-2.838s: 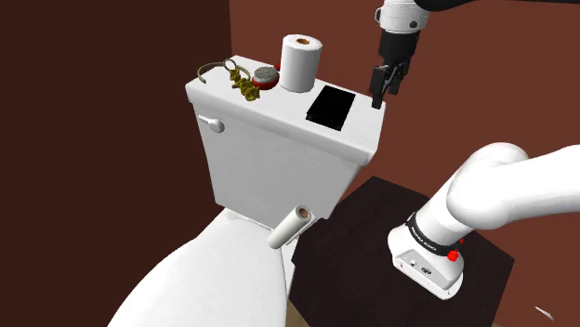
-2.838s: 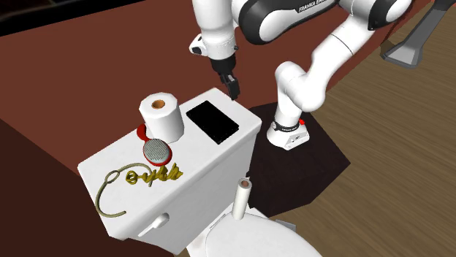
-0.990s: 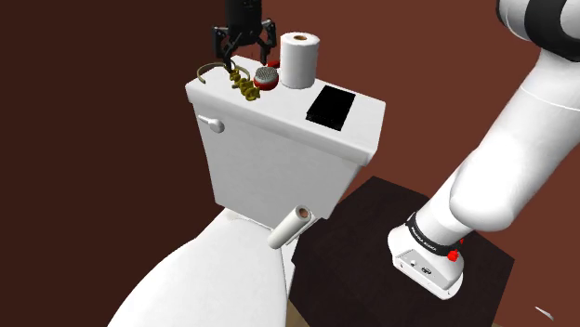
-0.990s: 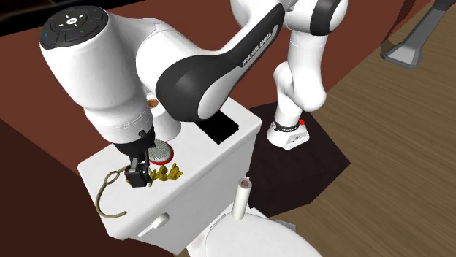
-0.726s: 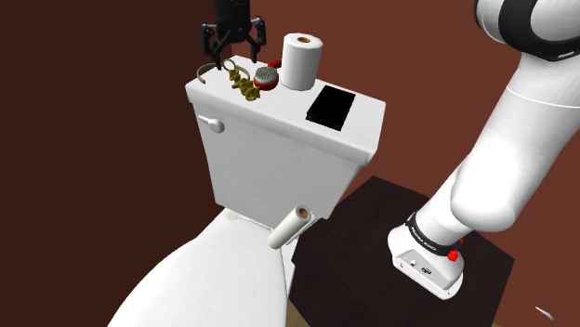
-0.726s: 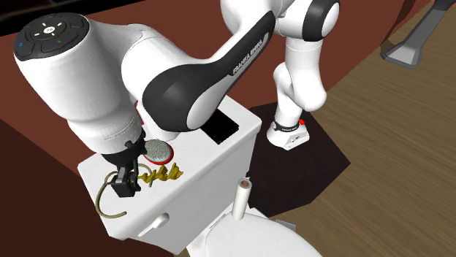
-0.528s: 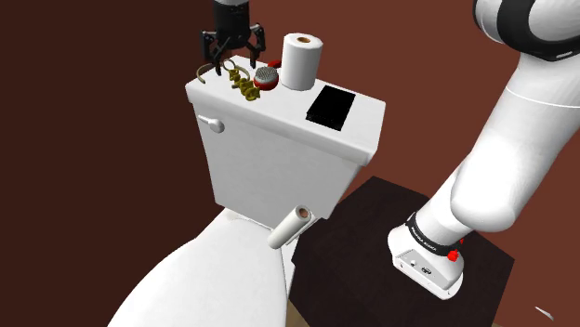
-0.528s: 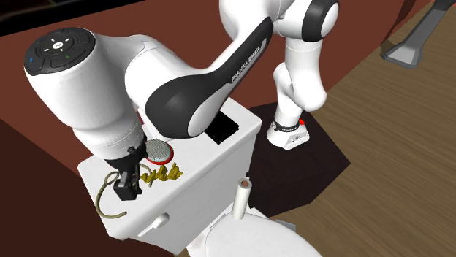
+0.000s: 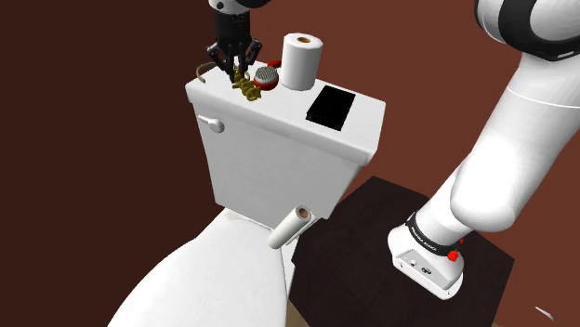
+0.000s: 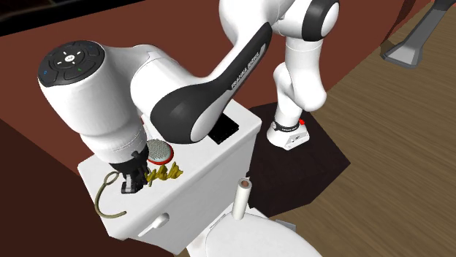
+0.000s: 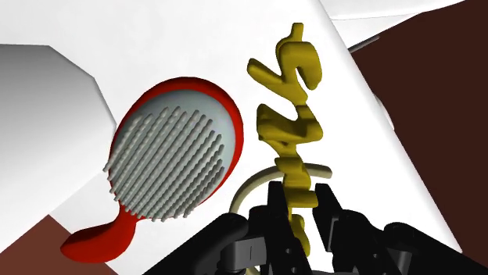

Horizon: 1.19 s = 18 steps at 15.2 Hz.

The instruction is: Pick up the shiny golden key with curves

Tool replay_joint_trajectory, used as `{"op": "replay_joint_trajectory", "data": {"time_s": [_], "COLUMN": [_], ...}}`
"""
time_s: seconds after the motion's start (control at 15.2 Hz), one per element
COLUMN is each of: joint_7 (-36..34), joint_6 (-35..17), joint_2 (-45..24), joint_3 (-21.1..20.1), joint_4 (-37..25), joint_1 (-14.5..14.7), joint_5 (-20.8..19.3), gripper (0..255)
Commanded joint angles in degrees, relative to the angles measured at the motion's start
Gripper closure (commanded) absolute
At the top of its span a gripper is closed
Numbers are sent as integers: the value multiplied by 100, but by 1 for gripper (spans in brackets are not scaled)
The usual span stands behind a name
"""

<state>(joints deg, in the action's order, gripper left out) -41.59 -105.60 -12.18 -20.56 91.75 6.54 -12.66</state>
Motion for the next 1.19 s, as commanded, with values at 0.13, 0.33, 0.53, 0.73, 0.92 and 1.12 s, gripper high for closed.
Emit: {"op": "replay_joint_trajectory", "data": {"time_s": [0.13, 0.33, 0.53, 0.73, 0.92, 1.12], "joint_7": [-5, -5, 28, 58, 86, 112], "joint_6": [3, 8, 235, 467, 706, 953], "joint_2": [-15, -22, -19, -30, -56, -97], "joint_3": [-5, -4, -11, -18, -24, -31], "joint_4": [18, 7, -221, -465, -730, -1016], "joint_1": [7, 8, 19, 34, 54, 78], "joint_5": [4, 2, 14, 19, 17, 7], "gripper": [255, 255, 255, 255, 255, 255]}}
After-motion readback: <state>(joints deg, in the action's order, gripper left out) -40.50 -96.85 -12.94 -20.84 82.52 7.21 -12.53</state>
